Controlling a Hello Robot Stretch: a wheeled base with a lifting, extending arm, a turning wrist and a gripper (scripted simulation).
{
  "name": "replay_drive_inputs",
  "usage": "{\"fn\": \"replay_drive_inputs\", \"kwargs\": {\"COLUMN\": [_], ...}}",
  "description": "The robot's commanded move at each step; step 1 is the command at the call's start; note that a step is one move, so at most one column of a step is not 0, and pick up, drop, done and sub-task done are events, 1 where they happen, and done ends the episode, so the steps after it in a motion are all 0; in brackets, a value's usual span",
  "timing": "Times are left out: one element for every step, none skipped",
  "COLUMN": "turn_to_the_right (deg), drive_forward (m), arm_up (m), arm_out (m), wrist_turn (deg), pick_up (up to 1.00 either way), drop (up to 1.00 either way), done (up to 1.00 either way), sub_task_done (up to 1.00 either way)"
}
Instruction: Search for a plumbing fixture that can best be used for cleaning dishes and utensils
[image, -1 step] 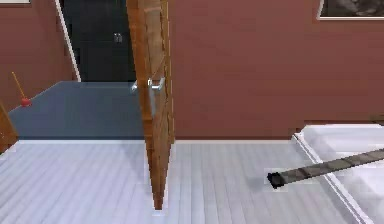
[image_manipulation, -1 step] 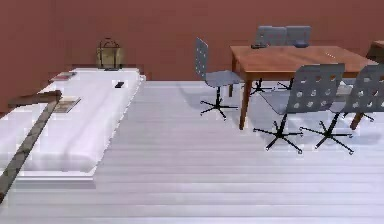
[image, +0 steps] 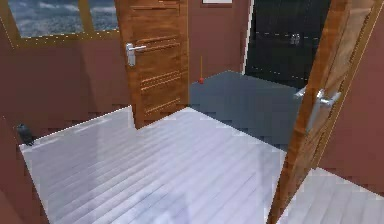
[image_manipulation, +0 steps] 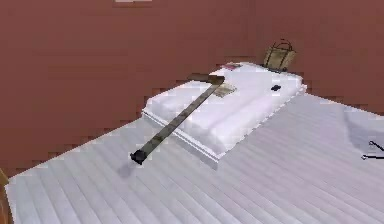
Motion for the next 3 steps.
{"fn": "replay_drive_inputs", "kwargs": {"turn_to_the_right": [-6.0, 0.0, 45.0], "drive_forward": [0.00, 0.95, 0.00], "arm_up": [0.00, 0.00, 0.00], "arm_out": [0.00, 0.00, 0.00], "wrist_turn": [0.0, 0.0, 0.0], "pick_up": [0.00, 0.00, 0.00], "drop": [0.00, 0.00, 0.00], "done": [0.00, 0.00, 0.00], "sub_task_done": [0.00, 0.00, 0.00]}}
